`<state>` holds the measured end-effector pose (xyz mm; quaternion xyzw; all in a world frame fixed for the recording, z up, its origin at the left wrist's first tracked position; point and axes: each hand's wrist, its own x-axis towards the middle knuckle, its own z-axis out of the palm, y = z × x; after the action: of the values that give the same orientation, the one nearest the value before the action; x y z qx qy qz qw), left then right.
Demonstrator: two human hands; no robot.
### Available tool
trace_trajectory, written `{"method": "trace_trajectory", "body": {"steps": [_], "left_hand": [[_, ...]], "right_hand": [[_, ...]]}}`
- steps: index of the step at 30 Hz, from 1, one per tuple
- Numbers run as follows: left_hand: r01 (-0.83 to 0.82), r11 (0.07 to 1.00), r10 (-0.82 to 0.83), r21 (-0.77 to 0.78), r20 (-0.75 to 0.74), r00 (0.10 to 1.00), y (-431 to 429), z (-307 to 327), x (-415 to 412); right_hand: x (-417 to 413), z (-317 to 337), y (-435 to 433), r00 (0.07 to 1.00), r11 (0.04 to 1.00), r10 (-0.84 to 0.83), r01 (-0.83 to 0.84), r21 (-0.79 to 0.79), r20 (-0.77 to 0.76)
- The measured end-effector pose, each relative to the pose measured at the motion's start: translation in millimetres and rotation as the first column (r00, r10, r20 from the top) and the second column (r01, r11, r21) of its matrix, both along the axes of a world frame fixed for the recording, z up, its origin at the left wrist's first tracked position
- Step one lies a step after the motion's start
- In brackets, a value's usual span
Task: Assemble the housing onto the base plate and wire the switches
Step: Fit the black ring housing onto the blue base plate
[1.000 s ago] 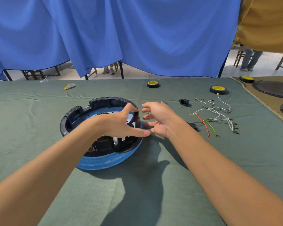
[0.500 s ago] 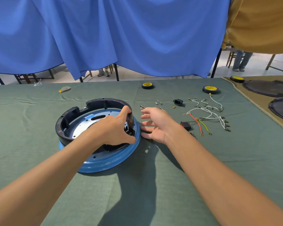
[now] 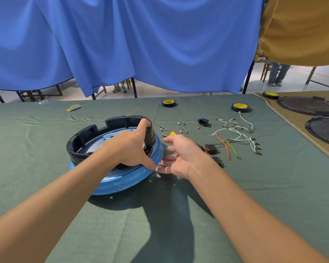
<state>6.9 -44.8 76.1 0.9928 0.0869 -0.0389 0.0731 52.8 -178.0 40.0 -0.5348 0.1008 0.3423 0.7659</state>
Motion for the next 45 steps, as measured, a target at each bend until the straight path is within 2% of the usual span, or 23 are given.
{"method": "trace_trajectory", "body": {"steps": [2,5,7,10,14,18,22,26,32,36,41,45], "left_hand": [[0.029,0.999,-0.029,-0.019,-0.001,1.000,1.5,6.3,0.0],[0.019,0.999,-0.021,-0.029,-0.042,0.999,-0.8,2.6,-4.6],[0.003,0.999,-0.003,-0.047,-0.004,1.000,-4.6,-4.7,-7.7],[-0.082,0.994,0.096,-0.075,0.203,0.974,-12.8,-12.8,-9.9],[-0.197,0.980,0.176,-0.010,0.491,0.853,-19.0,-23.7,-15.0],[-0.235,0.971,0.213,-0.050,0.627,0.749,-15.8,-18.9,-19.8],[-0.245,0.966,0.242,-0.082,0.620,0.747,-14.0,-10.2,-17.6],[-0.228,0.971,0.222,-0.071,0.618,0.754,-11.9,-8.5,-20.5],[-0.135,0.976,0.018,0.169,0.559,0.829,-12.5,-14.8,-27.6],[-0.176,0.945,-0.021,0.277,0.586,0.810,-16.8,-20.4,-29.6],[-0.155,0.958,-0.026,0.241,0.613,0.790,-17.8,-23.5,-31.0],[-0.199,0.953,0.004,0.229,0.646,0.763,-17.0,-21.1,-34.0]], "right_hand": [[-3.0,-2.7,2.4,0.999,0.997,0.025,-0.022,0.076,-0.030],[-6.5,-12.6,7.8,0.994,0.977,-0.007,0.029,0.212,-0.105],[-7.8,-18.1,10.5,0.989,0.959,-0.028,0.067,0.275,-0.145],[-11.1,-21.6,12.5,0.986,0.932,-0.011,0.069,0.355,-0.163],[-15.8,-23.0,18.3,0.993,0.892,0.001,0.052,0.448,-0.118],[-18.7,-17.3,24.0,0.998,0.837,0.003,0.035,0.546,-0.069],[-21.9,-12.7,29.9,0.999,0.807,-0.022,0.036,0.590,-0.032],[-23.7,-13.4,31.5,0.998,0.795,-0.034,0.061,0.604,-0.057],[-25.3,-11.5,29.2,0.991,0.799,-0.062,0.122,0.589,-0.122],[-25.8,-9.5,25.1,0.988,0.818,-0.043,0.119,0.564,-0.146],[-26.6,-7.7,24.3,0.987,0.798,-0.036,0.124,0.590,-0.158],[-25.5,-8.7,28.9,0.988,0.769,-0.048,0.129,0.627,-0.145]]}}
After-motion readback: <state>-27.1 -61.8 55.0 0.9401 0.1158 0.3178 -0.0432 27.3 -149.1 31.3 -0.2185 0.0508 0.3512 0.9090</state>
